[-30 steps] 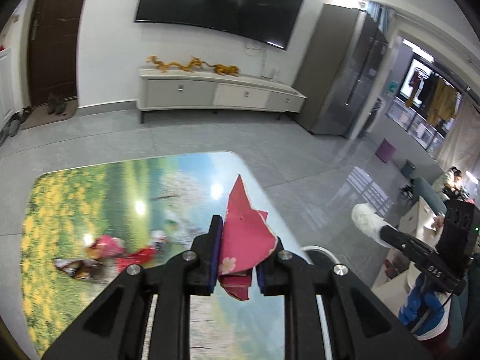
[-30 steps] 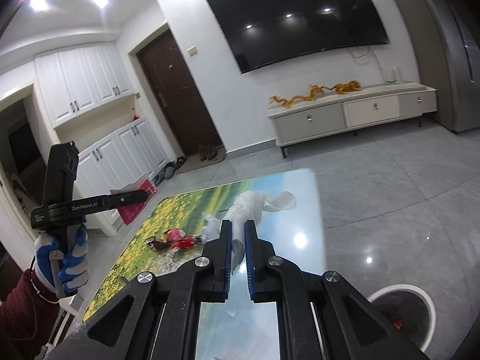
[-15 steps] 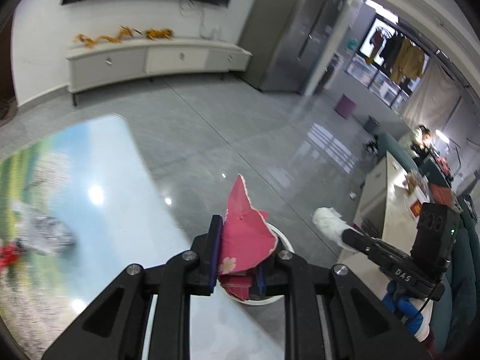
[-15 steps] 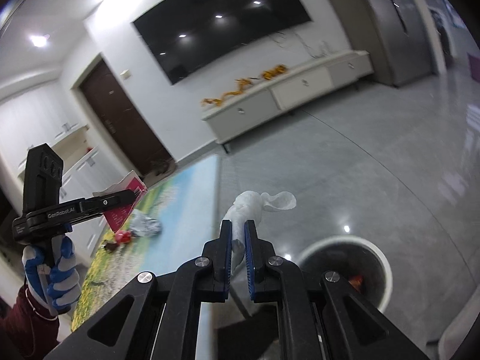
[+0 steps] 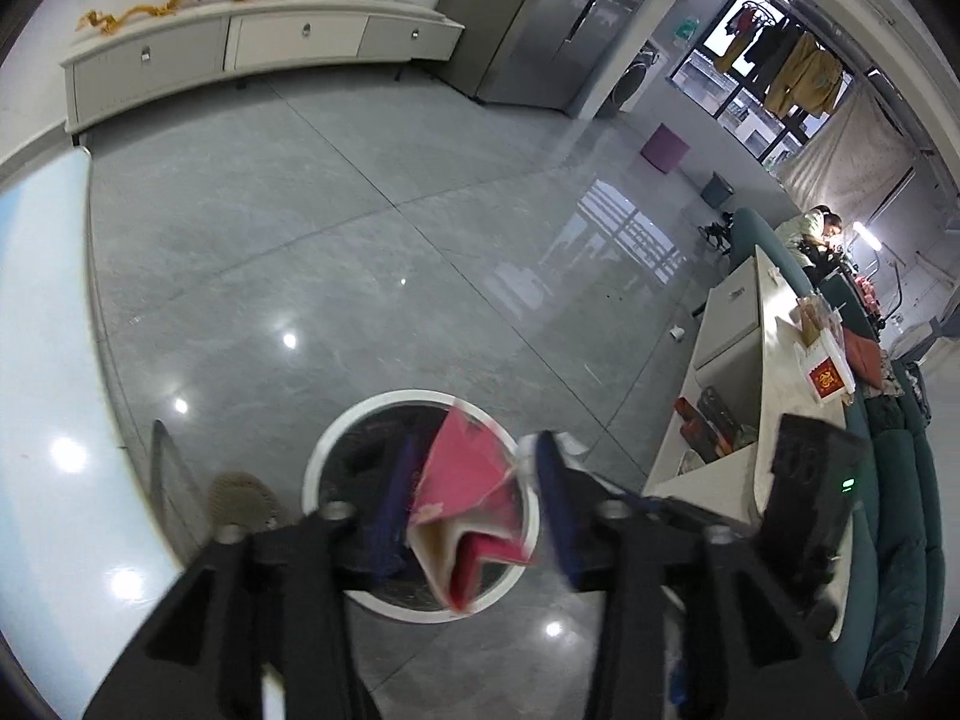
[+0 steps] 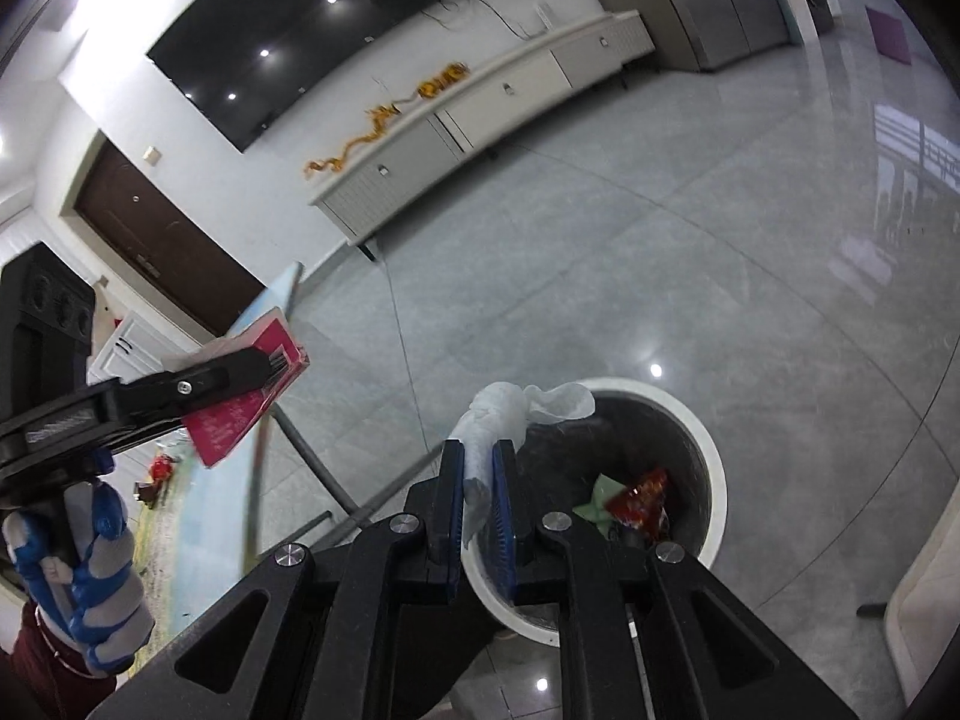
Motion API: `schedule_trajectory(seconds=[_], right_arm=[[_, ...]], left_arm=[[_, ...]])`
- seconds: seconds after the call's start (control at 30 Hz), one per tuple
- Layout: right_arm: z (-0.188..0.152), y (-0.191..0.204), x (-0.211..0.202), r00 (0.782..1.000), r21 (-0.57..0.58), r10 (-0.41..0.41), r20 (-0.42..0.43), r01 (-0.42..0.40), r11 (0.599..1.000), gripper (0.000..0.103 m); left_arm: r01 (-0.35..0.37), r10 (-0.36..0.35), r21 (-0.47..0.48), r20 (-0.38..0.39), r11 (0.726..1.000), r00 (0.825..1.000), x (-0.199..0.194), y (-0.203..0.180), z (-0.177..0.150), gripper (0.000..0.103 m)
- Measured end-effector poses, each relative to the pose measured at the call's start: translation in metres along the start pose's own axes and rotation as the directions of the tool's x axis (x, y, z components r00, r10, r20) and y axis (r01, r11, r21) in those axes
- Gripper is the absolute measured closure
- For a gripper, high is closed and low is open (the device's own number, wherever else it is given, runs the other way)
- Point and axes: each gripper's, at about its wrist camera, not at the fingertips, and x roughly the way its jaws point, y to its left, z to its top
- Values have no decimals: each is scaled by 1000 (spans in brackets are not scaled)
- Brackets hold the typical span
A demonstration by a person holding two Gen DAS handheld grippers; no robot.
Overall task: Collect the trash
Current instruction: 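Open both tools to drop the pink wrapper and white bag into the bin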
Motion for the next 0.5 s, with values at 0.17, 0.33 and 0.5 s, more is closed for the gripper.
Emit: schedule_trajectory(seconds=[0.17, 0.33, 0.5], right_arm=[[-6, -9, 23, 998, 23, -41, -44, 42, 999, 74], [-11, -11, 23, 996, 10, -69, -51, 70, 998, 66], [-10, -4, 14, 997, 12, -71, -26, 71, 997, 66]], left_arm=[[9, -9, -27, -18, 1000, 1000, 12, 4, -1, 50], [-37, 37, 8, 11, 999, 999, 2, 1, -5, 50], [-100, 98, 28, 87, 995, 991, -23, -2, -11, 50]])
